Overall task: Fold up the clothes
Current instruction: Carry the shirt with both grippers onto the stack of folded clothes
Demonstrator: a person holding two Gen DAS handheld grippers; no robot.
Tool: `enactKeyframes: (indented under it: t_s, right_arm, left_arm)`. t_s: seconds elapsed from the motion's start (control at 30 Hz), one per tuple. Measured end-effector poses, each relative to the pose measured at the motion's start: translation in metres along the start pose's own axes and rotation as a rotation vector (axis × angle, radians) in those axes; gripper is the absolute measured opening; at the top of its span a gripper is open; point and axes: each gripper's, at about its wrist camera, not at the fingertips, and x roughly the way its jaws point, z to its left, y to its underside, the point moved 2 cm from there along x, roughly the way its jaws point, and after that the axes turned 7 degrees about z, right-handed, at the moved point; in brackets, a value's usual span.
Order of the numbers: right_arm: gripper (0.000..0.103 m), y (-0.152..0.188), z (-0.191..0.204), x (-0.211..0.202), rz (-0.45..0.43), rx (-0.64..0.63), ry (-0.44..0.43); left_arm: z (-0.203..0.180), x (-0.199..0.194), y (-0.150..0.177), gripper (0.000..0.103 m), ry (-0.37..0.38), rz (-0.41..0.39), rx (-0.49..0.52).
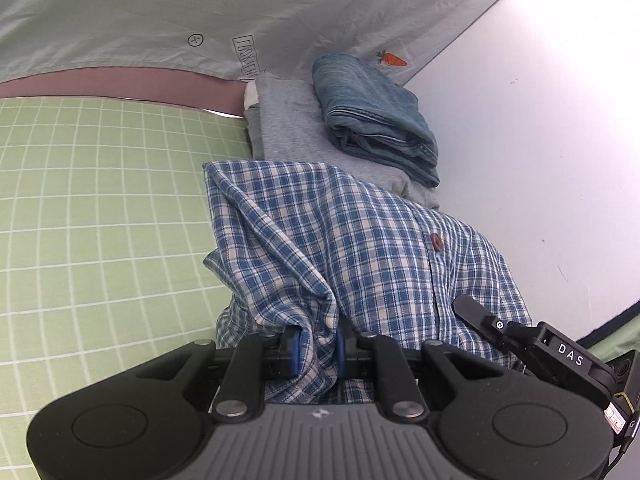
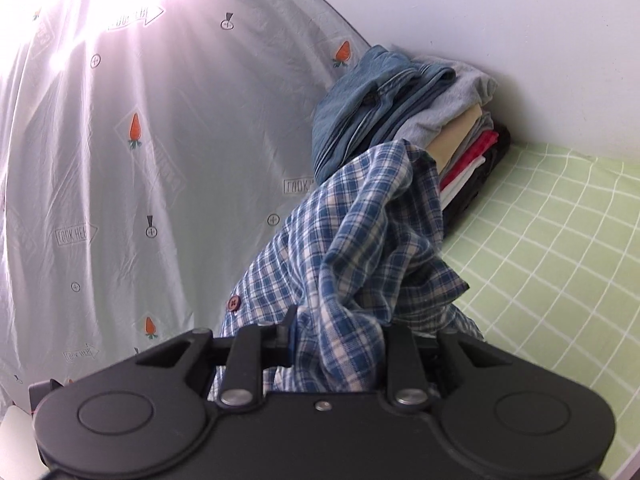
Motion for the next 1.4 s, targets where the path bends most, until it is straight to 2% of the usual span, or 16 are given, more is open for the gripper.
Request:
enactKeyframes:
  t_s: [0.13,0.33,0.43,0.47,0.57,0.6,0.67,0.73,0.83,0.9,0.93,1.0,1.1,1.23,1.33,1.4]
  right_arm:
    - [0.025,-0.071,-0.019,-0.005,-0.006,-0.085,-0.065]
    - [0.025,-0.183,-0.005,-0.013,-0.113,-0.183,-0.200]
    - [0.025,-0.240,0.003,0.002,-0.167,-0.212,-0.248]
    - [0.026,-0.256,0.003,0.012,-0.174,-0.213,-0.254]
    - [0.034,-0.294,-0.004,0.061,-0.178,-0.248,-0.213]
    - [0.037,-0.299,-0.008,0.081,-0.179,-0.272,-0.163]
    - [0.059,-0.303,-0.014,0.119,-0.178,-0.314,-0.020]
    - [0.059,-0.299,-0.015,0.145,-0.189,-0.382,0.126]
    - [0.068,-0.282,0.001,0.151,-0.299,-0.555,0.296]
    - [0.087,-0.273,0.015,0.142,-0.414,-0.667,0.383]
    - [0.087,-0.272,0.021,0.136,-0.462,-0.713,0.402]
    - [0.087,-0.270,0.031,0.129,-0.489,-0.758,0.351]
    - [0.080,-0.270,0.030,0.147,-0.374,-0.755,0.247]
    - [0.076,-0.263,-0.007,0.193,-0.244,-0.710,0.350]
    - [0.081,-0.268,-0.015,0.182,-0.234,-0.620,0.317]
    - [0.086,-0.267,-0.007,0.167,-0.248,-0.628,0.321]
  left_arm:
    - [-0.052,0.019,-0.043,0.016,0.031,-0.099,0.012]
    - [-0.126,0.036,-0.114,0.016,0.085,-0.259,0.062]
    - [-0.149,0.046,-0.159,0.017,0.095,-0.332,0.089]
    - [-0.154,0.050,-0.176,0.018,0.094,-0.355,0.099]
    - [-0.142,0.074,-0.219,0.020,-0.013,-0.403,0.081]
    - [-0.132,0.086,-0.230,0.023,-0.050,-0.411,0.066]
    - [-0.103,0.117,-0.251,0.024,-0.169,-0.370,0.032]
    - [-0.076,0.143,-0.263,0.023,-0.282,-0.291,-0.006]
    - [-0.057,0.150,-0.262,0.030,-0.281,-0.296,-0.012]
    - [-0.058,0.151,-0.262,0.037,-0.316,-0.311,0.010]
    - [-0.061,0.152,-0.261,0.038,-0.323,-0.313,0.024]
    - [-0.068,0.154,-0.257,0.039,-0.338,-0.317,0.053]
    - [-0.074,0.164,-0.254,0.046,-0.364,-0.317,0.081]
    - [-0.066,0.173,-0.250,0.066,-0.409,-0.324,0.068]
    - [-0.064,0.166,-0.246,0.072,-0.428,-0.323,0.081]
    - [-0.067,0.158,-0.242,0.078,-0.450,-0.332,0.087]
